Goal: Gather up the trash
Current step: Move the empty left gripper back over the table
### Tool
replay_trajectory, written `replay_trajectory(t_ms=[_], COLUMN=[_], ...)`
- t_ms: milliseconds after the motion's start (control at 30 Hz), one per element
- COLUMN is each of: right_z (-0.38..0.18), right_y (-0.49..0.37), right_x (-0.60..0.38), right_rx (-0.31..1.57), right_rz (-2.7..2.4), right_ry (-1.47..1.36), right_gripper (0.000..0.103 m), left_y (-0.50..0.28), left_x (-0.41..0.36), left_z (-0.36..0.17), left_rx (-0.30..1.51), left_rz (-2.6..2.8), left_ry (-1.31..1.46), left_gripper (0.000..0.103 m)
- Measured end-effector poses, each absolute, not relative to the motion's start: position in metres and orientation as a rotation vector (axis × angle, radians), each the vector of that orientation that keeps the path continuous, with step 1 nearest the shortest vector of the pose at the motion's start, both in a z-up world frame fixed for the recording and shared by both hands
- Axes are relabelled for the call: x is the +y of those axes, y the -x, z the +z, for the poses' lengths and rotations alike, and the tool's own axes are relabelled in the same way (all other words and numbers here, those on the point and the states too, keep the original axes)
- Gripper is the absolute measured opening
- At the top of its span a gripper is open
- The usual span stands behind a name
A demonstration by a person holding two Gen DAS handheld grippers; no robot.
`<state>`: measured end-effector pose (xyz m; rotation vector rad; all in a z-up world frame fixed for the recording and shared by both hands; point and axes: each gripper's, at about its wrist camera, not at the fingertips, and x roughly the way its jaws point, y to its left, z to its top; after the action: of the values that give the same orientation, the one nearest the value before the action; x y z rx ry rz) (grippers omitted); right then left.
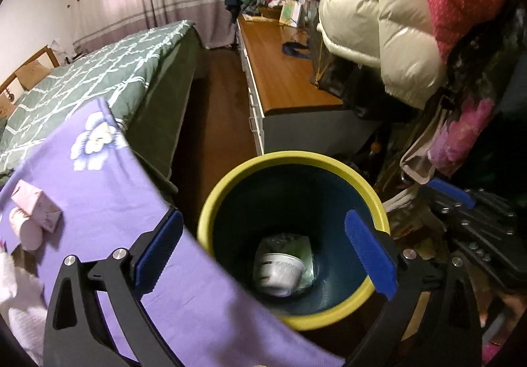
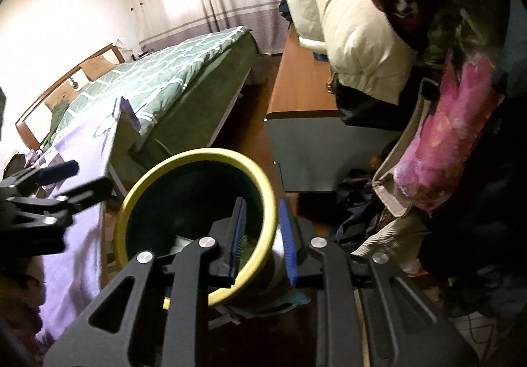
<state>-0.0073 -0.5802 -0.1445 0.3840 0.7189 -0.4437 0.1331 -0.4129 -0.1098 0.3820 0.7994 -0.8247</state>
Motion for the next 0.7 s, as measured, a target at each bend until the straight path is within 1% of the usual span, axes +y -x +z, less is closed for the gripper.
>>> replay_trajectory(t_ms=[233, 500, 567, 700], right_z=[-0.142, -0.136, -0.132, -0.124], right_y=[-0.008, -0.040, -0.050, -0.069], right_x=[-0.551, -0.492, -0.472, -0.431], right_rx=[0.732, 0.748, 0.752, 0.751], right_rz=[-0.372, -0.231, -0.178, -0.075], right_ry=[-0.355, -0.295, -0.280, -0.243], right_gripper=[0.021, 0.021, 0.022, 0.028], left_y=[-0.121, -0.114, -0.113, -0.112], left_x=[-0.335, -0.202, -0.169, -0.108], left_z=[-0.073, -0.043, -0.039, -0.034], left_rx=[0.749, 0.673, 0.667, 0.649], left_rz=[-0.748, -0.499, -0.436, -0.308], left_ry=[-0.300, -0.199, -0.173, -0.126], left_gripper=[0.098, 0.098, 0.098, 0.098])
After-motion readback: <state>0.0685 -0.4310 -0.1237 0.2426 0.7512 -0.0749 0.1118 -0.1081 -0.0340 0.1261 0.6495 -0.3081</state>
